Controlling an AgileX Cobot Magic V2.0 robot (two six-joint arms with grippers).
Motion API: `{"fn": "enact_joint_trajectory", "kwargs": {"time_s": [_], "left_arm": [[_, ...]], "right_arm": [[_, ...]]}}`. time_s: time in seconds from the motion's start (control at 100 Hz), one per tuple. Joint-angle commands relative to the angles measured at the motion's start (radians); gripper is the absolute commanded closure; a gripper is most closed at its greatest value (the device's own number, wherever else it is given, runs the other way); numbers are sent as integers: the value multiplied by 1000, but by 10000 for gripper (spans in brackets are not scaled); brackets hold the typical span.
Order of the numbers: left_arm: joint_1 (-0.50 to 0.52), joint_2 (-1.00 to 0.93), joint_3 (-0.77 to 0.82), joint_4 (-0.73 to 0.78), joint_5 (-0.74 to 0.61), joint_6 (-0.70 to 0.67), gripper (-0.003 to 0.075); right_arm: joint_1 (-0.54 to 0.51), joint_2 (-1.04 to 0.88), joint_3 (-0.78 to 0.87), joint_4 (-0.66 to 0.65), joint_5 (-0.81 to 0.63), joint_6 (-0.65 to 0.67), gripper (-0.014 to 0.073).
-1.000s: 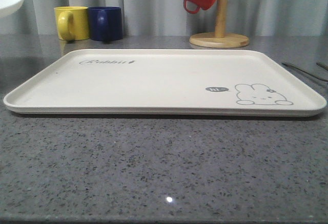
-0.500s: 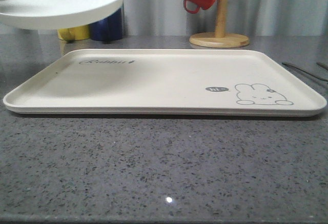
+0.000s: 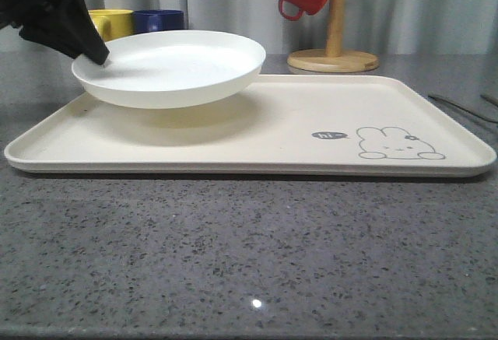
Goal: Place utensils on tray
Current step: 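Carry the plate over the tray and lower it, left gripper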
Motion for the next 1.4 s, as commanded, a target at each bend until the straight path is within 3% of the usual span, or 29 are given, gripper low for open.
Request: {"fn": "enact_joint_trajectory", "kwargs": {"time_s": [0.0,0.7,1.08,1.22,1.39], "left_arm": [[-8,-25,-35,-44,-11,-11,738],[-8,-2,-35,-2,-6,-12,731],[-8,-2,-35,-8,12,-12,477],[-8,-4,-35,-8,8,-12,425],[-8,-52,-33,-15,-52,-12,419]], "right_arm": [[-5,-22,-19,-2,-85,-7,662],[-5,-22,-19,-2,-85,-7,662],[-5,-22,-19,-2,-85,-7,662],[-5,-22,-19,-2,-85,-7,662],[-5,-22,-19,-2,-85,-7,662]]}}
